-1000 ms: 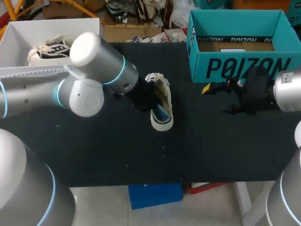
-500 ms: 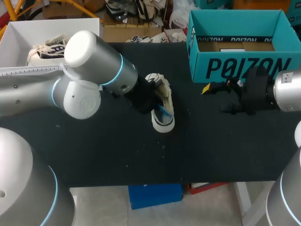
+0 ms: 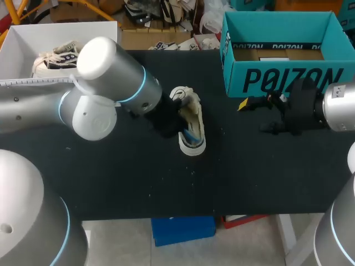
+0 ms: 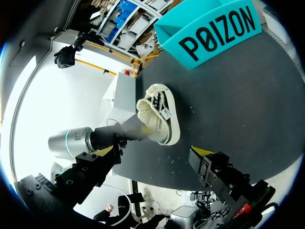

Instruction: Take the shoe out of the shoebox, open the shoe tongue, remove and reinsert the insole, then place the shoe into the shoebox

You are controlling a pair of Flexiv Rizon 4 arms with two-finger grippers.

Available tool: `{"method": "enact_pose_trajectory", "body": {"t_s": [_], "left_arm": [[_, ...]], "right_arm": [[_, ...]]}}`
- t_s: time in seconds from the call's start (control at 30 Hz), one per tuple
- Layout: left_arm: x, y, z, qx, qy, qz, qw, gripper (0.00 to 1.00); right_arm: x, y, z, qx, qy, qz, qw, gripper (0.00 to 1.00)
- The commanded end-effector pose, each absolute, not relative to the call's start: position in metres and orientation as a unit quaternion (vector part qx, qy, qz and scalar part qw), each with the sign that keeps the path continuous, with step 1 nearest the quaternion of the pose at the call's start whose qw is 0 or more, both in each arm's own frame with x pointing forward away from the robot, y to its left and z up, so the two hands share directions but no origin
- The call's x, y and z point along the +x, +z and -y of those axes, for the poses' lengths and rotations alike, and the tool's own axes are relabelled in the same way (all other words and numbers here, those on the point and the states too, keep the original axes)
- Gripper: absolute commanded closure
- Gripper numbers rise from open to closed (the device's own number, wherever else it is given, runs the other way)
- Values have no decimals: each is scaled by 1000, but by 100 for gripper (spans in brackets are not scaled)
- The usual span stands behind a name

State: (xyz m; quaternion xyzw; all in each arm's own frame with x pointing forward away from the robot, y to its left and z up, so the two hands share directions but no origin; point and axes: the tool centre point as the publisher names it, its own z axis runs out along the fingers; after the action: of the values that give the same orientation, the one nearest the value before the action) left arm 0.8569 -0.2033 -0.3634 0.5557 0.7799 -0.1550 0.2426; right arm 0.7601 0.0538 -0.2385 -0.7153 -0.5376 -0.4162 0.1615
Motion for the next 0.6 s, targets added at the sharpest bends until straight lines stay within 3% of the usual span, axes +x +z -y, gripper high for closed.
{"method": "enact_pose_trajectory", "body": {"t_s": [0.03, 0.07, 0.13, 0.4, 0.6], "left_arm": [[863, -367, 206, 553, -141, -785, 244, 100], [864, -367, 206, 552, -141, -785, 244, 100], [864, -367, 208, 552, -143, -784, 244, 81], [847, -345, 205, 569, -167, -764, 254, 53], [835, -319, 198, 584, -159, -748, 273, 58]], "right_arm": [[760, -238, -54, -716, -416, 537, 161, 0], [760, -238, -54, -716, -416, 537, 161, 0], [760, -238, -54, -716, -416, 537, 161, 0], [760, -238, -54, -716, -416, 537, 161, 0], [760, -238, -54, -716, -416, 537, 161, 0]]}}
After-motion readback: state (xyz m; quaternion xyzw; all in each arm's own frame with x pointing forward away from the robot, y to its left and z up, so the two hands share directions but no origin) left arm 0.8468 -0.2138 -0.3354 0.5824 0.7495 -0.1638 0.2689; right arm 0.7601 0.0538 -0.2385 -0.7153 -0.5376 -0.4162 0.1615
